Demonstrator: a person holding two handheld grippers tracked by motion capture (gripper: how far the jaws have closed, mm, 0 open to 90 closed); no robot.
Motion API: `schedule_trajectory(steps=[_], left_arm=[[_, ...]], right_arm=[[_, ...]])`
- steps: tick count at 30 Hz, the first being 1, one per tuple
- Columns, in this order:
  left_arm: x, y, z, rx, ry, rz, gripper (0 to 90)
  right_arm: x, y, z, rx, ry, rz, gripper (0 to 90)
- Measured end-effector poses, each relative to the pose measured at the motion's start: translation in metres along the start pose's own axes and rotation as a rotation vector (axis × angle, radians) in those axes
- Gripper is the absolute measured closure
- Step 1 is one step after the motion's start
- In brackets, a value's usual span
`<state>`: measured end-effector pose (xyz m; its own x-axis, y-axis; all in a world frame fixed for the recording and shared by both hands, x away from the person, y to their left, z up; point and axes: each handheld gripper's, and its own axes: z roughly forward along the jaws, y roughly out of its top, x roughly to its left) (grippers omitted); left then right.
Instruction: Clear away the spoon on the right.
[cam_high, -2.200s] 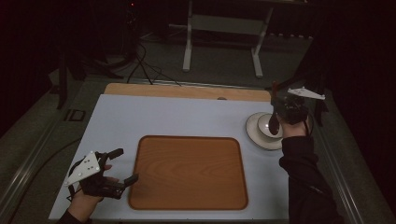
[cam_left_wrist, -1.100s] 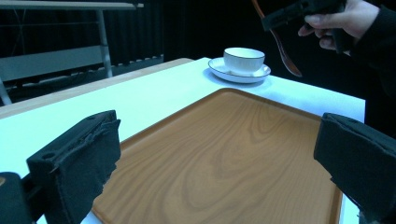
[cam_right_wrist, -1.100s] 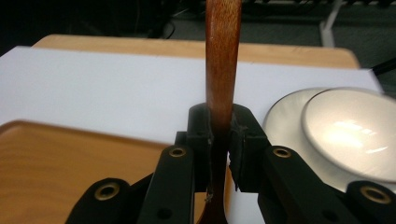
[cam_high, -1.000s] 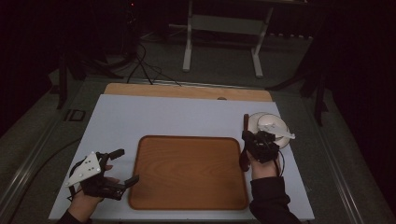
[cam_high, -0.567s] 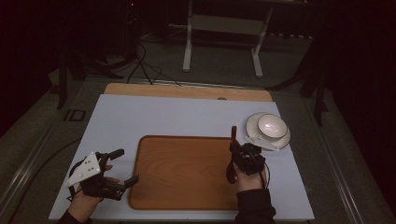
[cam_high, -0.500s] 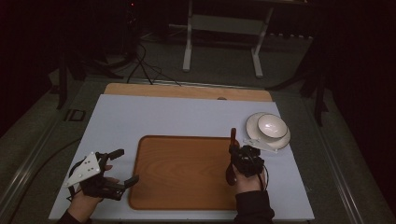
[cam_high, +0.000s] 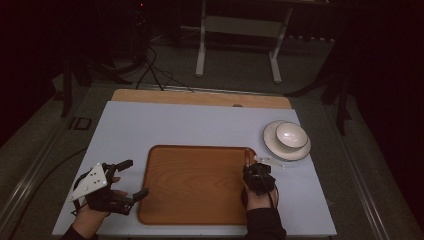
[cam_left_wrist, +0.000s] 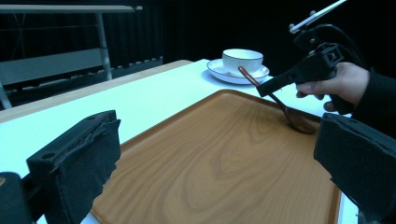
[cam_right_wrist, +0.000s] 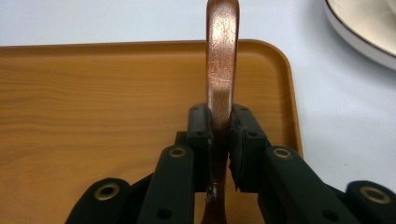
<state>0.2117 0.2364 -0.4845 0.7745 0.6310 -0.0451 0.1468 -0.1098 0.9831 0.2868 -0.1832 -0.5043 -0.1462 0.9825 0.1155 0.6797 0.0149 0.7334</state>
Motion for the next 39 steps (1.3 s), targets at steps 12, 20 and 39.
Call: schedule_trajectory(steps=[12, 20, 39], left_arm=[[0.0, 0.0, 0.0, 0.003, -0.003, 0.002, 1.6], [0.0, 0.0, 0.001, 0.003, -0.005, 0.006, 1.6], [-0.001, 0.0, 0.001, 0.005, -0.006, 0.008, 1.6]], right_arm=[[-0.009, -0.003, 0.028, 0.07, -0.004, 0.096, 79.2], [-0.01, -0.002, 0.036, 0.096, 0.002, 0.11, 78.4], [-0.016, 0.022, 0.011, 0.061, 0.056, 0.029, 64.0]])
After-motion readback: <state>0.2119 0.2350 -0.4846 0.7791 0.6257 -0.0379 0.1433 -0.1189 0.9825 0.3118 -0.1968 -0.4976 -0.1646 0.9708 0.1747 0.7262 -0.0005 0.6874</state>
